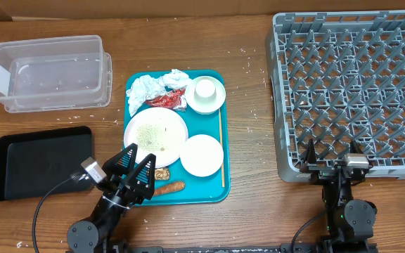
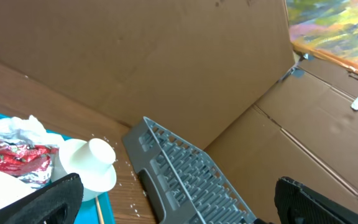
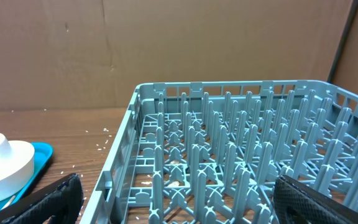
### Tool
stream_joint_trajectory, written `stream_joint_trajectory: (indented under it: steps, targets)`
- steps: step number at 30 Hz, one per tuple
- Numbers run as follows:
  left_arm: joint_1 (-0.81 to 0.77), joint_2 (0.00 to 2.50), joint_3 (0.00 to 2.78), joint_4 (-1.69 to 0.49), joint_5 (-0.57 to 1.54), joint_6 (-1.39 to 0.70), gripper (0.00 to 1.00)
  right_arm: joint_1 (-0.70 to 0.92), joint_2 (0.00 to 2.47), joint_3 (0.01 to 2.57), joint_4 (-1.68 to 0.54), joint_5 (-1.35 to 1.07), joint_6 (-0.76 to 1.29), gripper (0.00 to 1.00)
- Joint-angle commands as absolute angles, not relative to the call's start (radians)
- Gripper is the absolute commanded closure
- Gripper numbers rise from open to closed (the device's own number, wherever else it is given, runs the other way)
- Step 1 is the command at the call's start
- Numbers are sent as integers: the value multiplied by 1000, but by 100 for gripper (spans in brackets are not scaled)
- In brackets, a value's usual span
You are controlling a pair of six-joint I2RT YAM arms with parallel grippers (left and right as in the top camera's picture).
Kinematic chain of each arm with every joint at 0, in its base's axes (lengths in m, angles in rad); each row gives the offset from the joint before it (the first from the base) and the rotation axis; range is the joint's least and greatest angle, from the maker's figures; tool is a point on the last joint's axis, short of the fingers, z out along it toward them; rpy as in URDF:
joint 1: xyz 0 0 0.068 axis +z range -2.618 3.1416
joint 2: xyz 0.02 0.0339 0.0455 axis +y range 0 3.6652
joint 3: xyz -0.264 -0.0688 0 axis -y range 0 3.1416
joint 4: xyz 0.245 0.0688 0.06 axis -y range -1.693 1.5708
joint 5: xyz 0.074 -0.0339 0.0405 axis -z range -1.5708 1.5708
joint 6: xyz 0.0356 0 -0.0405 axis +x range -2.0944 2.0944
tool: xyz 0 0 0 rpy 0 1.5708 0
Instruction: Sort waste into correct bins and load items into the dishwasher
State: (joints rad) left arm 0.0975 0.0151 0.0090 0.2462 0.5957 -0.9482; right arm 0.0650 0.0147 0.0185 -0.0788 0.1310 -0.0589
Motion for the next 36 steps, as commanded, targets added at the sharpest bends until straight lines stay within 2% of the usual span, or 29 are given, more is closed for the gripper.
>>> stream_joint_trajectory:
  steps: [1, 7, 13, 20, 27, 30, 33, 36]
  targets:
    - [92, 17, 65, 233, 622, -899, 0, 60, 3, 8, -73, 130, -56, 0]
    - [92, 145, 273, 22, 649, -600, 0, 60, 3, 8, -73, 130, -56, 0]
    - [91, 442, 588, -288, 518, -278, 0, 60, 3, 8, -73, 130, -56, 0]
    - [91, 952, 1123, -768, 473, -154, 0, 60, 3, 8, -73, 130, -56, 0]
    - [91, 1212, 1399, -771, 791, -156, 0, 60, 3, 8, -73, 130, -56, 0]
    - [74, 1275, 1473, -816, 830, -149, 0, 60, 3, 8, -73, 130, -56, 0]
    - [0, 1319, 1555, -962, 697, -86, 0, 60, 3, 8, -73, 130, -56, 0]
    - [-134, 1354, 1637, -1137, 397, -47, 0, 60, 3, 8, -73, 130, -56, 0]
